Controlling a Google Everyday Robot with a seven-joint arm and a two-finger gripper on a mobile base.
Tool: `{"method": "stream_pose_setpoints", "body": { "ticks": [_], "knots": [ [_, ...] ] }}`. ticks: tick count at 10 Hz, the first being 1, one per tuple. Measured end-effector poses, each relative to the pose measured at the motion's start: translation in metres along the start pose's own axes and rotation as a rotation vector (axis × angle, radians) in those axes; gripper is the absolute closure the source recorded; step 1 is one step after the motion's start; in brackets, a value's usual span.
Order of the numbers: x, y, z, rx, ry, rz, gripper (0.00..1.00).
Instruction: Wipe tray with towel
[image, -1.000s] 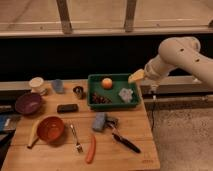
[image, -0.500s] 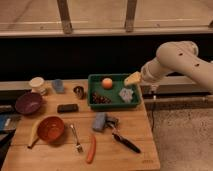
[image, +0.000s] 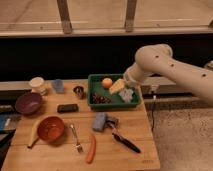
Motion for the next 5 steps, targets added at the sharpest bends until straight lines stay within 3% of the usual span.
{"method": "stream_pose_setpoints", "body": {
  "ticks": [1, 5],
  "knots": [
    [-0.002, 0.011, 0.022, 0.001, 0.028, -0.045, 0.2],
    [-0.013, 0.004, 0.064, 0.069, 0.091, -0.121, 0.2]
  ]
}}
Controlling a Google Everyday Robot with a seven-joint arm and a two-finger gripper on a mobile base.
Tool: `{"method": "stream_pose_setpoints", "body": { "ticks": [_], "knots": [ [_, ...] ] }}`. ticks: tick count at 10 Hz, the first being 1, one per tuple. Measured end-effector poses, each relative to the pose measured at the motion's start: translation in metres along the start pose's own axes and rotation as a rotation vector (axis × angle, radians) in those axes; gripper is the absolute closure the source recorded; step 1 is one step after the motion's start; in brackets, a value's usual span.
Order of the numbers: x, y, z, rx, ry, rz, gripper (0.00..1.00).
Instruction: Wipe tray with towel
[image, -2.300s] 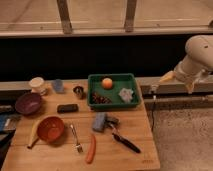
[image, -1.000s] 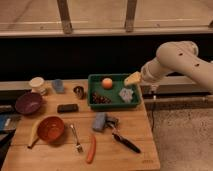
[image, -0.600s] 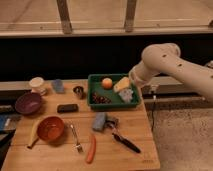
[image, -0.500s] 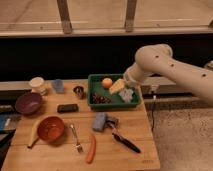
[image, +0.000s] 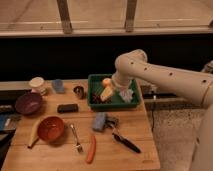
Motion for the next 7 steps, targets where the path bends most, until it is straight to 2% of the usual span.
{"method": "stream_pose_setpoints", "body": {
  "ticks": [3, 7],
  "knots": [
    [-0.015, -0.026, 0.022, 0.025, 0.03, 0.023, 0.2],
    [-0.014, -0.028, 0.022, 0.03, 0.033, 0.021, 0.2]
  ]
}}
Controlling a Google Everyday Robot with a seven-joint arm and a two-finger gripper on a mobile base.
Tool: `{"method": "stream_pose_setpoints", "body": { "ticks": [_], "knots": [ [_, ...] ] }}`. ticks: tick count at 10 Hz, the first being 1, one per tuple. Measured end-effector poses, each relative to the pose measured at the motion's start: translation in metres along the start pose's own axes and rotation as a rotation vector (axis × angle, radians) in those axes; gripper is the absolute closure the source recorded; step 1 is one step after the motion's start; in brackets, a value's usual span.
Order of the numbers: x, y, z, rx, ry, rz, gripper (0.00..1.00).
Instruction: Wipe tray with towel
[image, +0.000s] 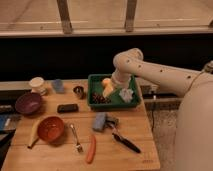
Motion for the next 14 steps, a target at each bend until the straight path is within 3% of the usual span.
{"method": "stream_pose_setpoints", "body": {
  "ticks": [3, 5, 7, 9, 11, 14],
  "knots": [
    [0.009, 0.018, 0.012, 0.0, 0.039, -0.006, 0.2],
    [0.007, 0.011, 0.022, 0.009, 0.062, -0.006, 0.2],
    [-0.002, -0.009, 0.033, 0.022, 0.082, -0.004, 0.2],
    [-0.009, -0.044, 0.057, 0.024, 0.118, 0.026, 0.2],
    [-0.008, -0.06, 0.073, 0.021, 0.128, 0.047, 0.2],
    [-0.007, -0.06, 0.073, 0.021, 0.13, 0.048, 0.2]
  ]
}}
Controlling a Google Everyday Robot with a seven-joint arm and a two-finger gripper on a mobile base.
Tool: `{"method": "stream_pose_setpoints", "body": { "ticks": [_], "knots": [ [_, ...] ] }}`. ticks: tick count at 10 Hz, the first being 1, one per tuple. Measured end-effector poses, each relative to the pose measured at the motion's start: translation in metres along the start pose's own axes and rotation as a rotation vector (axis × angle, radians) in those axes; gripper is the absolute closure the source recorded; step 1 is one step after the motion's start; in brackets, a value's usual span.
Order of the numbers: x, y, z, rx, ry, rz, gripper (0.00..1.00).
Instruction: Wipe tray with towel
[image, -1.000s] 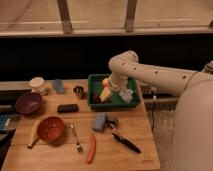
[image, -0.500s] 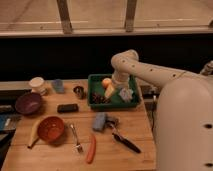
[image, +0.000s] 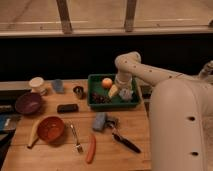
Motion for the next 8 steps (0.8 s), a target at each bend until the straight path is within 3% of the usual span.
{"method": "stream_pose_setpoints", "body": {
  "ticks": [3, 5, 8],
  "knots": [
    [0.001, -0.002, 0.009, -0.018, 0.003, 0.017, 0.2],
    [0.003, -0.004, 0.034, -0.024, -0.006, 0.031, 0.2],
    [0.005, -0.01, 0.043, 0.008, -0.054, 0.044, 0.2]
  ]
}}
